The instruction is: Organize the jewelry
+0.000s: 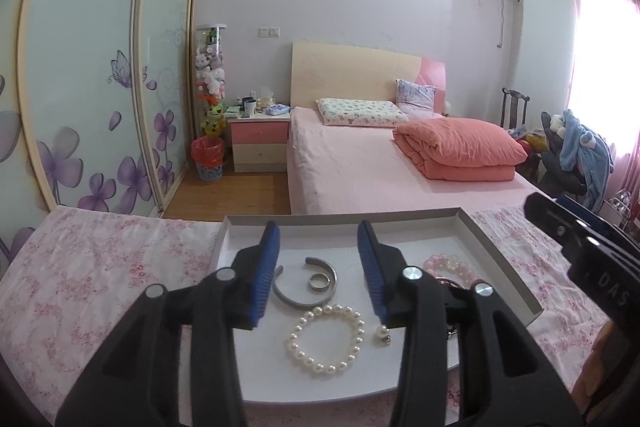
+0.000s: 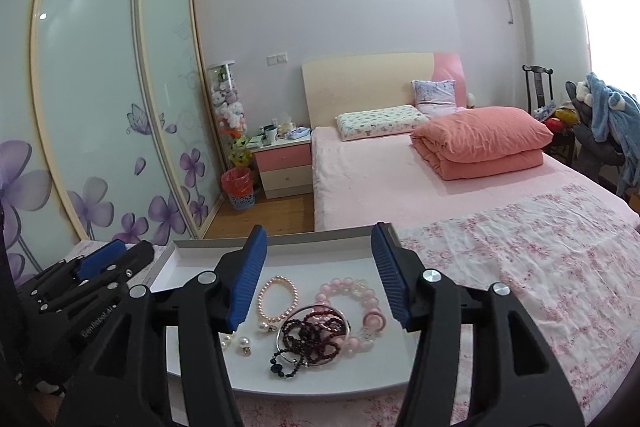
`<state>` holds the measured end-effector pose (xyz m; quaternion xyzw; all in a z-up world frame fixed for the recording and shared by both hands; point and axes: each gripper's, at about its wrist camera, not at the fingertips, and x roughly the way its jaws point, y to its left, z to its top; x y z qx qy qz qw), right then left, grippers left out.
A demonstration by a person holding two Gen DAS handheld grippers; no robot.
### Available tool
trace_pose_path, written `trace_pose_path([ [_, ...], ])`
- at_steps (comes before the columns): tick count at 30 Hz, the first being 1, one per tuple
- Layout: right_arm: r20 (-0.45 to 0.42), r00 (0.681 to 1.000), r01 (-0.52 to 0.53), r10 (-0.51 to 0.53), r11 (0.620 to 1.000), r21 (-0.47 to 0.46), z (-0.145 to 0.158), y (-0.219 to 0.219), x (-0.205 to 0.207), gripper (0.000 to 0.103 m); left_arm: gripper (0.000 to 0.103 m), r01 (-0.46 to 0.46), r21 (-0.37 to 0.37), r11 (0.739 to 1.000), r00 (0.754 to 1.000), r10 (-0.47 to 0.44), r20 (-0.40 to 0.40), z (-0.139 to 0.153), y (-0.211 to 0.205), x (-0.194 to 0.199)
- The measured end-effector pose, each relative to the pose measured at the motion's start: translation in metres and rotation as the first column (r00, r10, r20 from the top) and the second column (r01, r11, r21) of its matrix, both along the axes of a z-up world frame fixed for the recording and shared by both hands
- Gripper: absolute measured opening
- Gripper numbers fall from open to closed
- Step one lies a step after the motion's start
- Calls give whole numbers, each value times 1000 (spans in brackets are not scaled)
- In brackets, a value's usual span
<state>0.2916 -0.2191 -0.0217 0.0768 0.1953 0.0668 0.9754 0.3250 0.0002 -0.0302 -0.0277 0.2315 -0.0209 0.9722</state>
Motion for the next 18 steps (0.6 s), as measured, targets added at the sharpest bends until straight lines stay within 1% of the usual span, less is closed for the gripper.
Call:
trace_pose_path([
  [2,4,1000,7,-7,1000,2,2,-1,-3,60,44,-6,2,1000,1000,6,4,2,2,-4],
  [4,9,1000,9,-9,1000,3,4,-2,-7,62,47,-13,5,1000,1000,13,8,4,4,-9],
  [6,17,1000,9,-9,1000,7,6,-3,-12,67,50,-20,3,1000,1000,20,15,8,8,-16],
  [8,30,999,10,-10,1000,14,10,-6,-21,76,54,-25,2,1000,999,25,23,11,11,-25],
  [9,36,999,8,-9,1000,17,10,-8,-26,79,57,-28,5,1000,999,28,27,12,12,-29],
  [11,46,999,11,-11,1000,18,12,-11,-35,92,61,-32,9,999,999,32,33,15,15,-40],
  [15,59,998,-3,1,999,38,11,-17,-63,97,67,-36,-1,999,998,36,42,16,24,-74],
  [16,59,998,-5,3,999,38,10,-17,-70,100,71,-38,0,999,998,38,43,16,25,-79],
  [18,63,998,-16,14,999,37,8,-18,-84,101,76,-40,-1,999,998,40,52,15,28,-102],
])
